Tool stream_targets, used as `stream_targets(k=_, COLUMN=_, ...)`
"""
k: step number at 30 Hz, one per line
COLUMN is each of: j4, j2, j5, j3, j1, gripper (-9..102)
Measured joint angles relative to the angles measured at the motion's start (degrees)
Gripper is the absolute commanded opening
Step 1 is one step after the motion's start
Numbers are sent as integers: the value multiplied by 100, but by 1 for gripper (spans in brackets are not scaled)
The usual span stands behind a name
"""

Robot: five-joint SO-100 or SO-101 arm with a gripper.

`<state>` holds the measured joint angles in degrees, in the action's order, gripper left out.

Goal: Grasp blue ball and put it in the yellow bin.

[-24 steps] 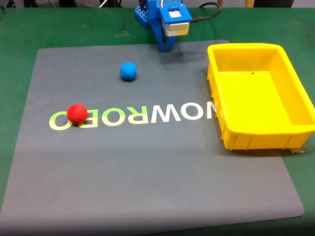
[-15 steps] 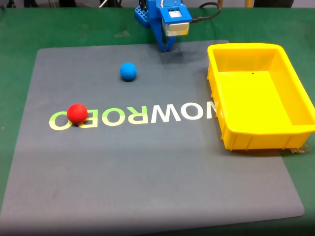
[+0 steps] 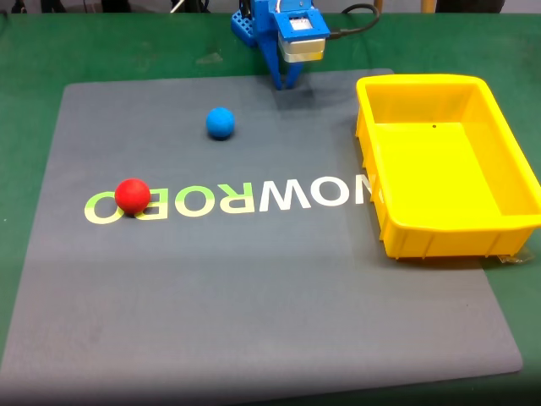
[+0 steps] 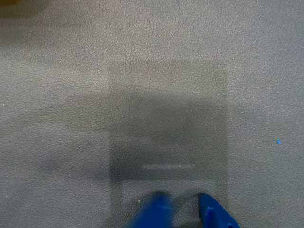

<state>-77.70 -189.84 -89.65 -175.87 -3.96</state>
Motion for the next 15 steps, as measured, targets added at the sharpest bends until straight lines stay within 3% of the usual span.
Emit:
stream_targets(k=2, j4=176, j2=0, j5=-62, j3=0, j1=360, gripper=33)
stream_targets(k=9, j4=1274, j2=53, j5=-1248, j3=185, j1=2039, gripper=35)
stream_targets(k=15, j4=2408, j2=1626, j5=-1538, j3=896, j1=2689, gripper=35)
